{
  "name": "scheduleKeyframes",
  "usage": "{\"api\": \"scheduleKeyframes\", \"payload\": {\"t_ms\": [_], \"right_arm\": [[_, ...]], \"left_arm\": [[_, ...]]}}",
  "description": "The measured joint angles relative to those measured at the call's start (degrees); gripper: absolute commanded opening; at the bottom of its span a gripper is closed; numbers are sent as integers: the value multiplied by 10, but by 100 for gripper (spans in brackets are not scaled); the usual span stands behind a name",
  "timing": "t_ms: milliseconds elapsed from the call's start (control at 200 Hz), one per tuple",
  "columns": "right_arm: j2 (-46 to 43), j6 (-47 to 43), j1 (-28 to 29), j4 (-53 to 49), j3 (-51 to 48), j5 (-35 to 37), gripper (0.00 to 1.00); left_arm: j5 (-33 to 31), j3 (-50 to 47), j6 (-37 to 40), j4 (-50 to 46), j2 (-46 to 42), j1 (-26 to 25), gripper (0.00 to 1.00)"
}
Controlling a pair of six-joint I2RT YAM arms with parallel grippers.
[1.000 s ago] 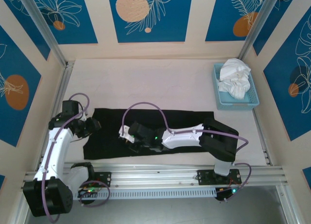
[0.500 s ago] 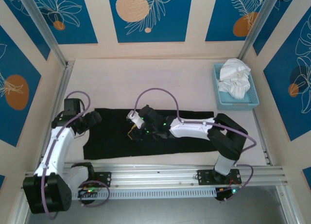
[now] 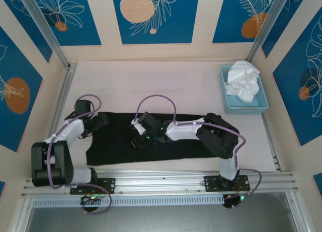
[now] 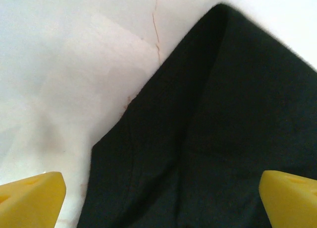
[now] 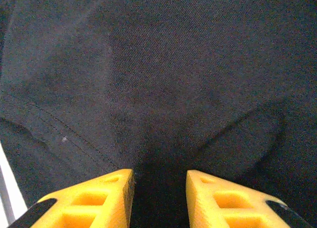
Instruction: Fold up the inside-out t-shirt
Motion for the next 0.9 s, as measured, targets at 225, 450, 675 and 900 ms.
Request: {"api": "scheduleKeyframes", "payload": {"t_ms": [225,450,675,900], "right_arm": [[-25,0,-14,-2,-4,0,35],[-26,0,-16,-3,-5,0,35],[-26,0,-16,-7,-5,0,35],[-26,0,-15,-9,-5,0,35]], "left_arm": [[21,-11,10,26,28,-8,100],[30,-45,10,59,-4,-9,88],[84,-75,9,92,-27,-13,72],[175,-95,-1,103,-39,-30,62]]}}
